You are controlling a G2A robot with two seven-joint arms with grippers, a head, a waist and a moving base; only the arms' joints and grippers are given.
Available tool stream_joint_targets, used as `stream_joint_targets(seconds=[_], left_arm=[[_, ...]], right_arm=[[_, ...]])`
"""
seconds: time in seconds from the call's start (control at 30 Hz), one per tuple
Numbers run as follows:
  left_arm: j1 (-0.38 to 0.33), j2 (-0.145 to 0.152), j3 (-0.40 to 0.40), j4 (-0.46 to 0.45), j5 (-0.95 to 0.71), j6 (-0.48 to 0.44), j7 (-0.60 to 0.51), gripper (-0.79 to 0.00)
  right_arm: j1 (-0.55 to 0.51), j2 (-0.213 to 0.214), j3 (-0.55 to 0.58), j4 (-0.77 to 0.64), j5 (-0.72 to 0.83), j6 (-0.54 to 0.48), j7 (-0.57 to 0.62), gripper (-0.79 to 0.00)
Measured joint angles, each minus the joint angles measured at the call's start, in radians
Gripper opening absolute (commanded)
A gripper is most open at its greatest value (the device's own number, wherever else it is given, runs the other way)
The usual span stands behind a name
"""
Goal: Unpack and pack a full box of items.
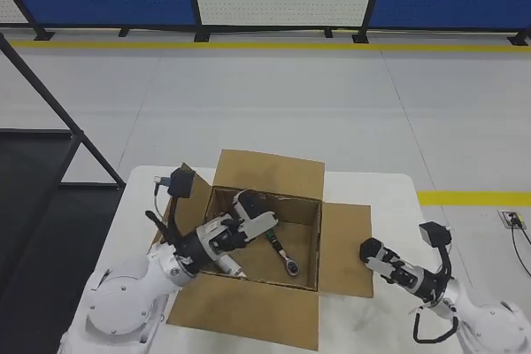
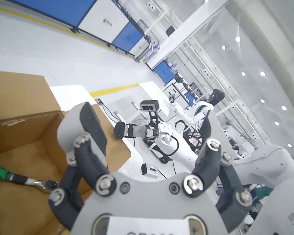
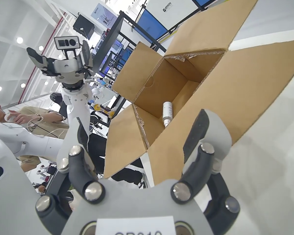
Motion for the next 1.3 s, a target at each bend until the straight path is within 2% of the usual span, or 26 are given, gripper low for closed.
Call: stream_joint_targets(seconds=[0.17, 0.33, 0.53, 0.73, 0.93, 1.13, 1.3], left_arm=[[0.143, 0.021, -0.222, -0.103, -0.091, -0.009, -0.024, 0.0], [0.301, 0.031, -0.437, -0.134, -0.171, -0.052, 0.001, 0.0], [0.44, 0.032, -0.597, -0.12, -0.278, -0.113, 0.037, 0.0], [0.506, 0.034, -0.655, -0.102, -0.336, -0.158, 0.032, 0.0], [0.558, 0.033, -0.713, -0.083, -0.386, -0.22, 0.071, 0.0], [0.63, 0.028, -0.797, -0.054, -0.467, -0.281, 0.099, 0.0], [0.675, 0.026, -0.825, -0.036, -0.521, -0.321, 0.078, 0.0]], right_arm=[[0.018, 0.009, -0.014, 0.0, -0.041, 0.029, 0.073, 0.0], [0.027, 0.014, -0.042, 0.001, -0.078, 0.043, 0.114, 0.0], [0.043, 0.02, -0.06, 0.005, -0.11, 0.045, 0.126, 0.0], [0.068, 0.019, -0.061, -0.099, -0.107, 0.052, 0.034, 0.0], [0.172, 0.009, -0.157, -0.272, -0.206, 0.136, -0.011, 0.0], [0.387, -0.021, -0.383, -0.323, -0.37, 0.268, 0.04, 0.0], [0.608, -0.076, -0.641, -0.212, -0.564, 0.388, 0.06, 0.0]])
